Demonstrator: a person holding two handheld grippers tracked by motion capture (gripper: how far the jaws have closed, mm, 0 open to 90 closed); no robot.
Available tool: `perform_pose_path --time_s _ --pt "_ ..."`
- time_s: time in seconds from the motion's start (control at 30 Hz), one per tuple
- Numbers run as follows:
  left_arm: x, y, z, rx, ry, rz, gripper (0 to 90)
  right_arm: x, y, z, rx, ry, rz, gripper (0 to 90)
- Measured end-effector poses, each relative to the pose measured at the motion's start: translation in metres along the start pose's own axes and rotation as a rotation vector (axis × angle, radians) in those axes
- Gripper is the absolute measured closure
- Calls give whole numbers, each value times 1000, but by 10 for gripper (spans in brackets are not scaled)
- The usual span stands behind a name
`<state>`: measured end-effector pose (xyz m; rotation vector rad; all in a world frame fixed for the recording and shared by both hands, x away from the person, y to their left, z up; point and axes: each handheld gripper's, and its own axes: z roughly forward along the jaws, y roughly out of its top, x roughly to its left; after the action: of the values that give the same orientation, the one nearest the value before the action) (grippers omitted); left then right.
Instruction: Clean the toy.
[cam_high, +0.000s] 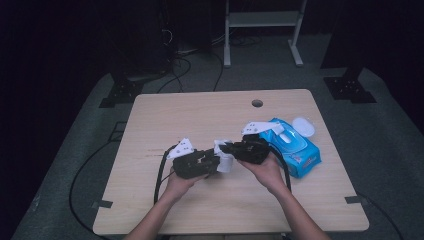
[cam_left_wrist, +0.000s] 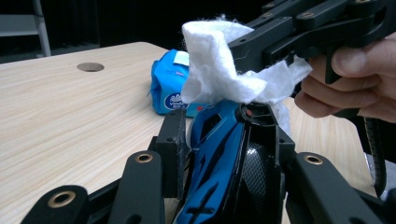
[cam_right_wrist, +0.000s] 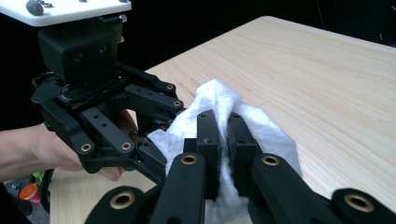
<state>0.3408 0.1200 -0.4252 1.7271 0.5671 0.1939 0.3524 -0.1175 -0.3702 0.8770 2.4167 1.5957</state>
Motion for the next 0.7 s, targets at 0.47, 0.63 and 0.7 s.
perform_pose_path --time_s 0.47,0.63,0.7 --pt "-3 0 3 11 1 15 595 20 20 8 78 23 -86 856" --pt "-2 1 3 15 -1 9 595 30 23 14 95 60 -114 855" --pt "-2 1 1 12 3 5 597 33 23 18 98 57 -136 855"
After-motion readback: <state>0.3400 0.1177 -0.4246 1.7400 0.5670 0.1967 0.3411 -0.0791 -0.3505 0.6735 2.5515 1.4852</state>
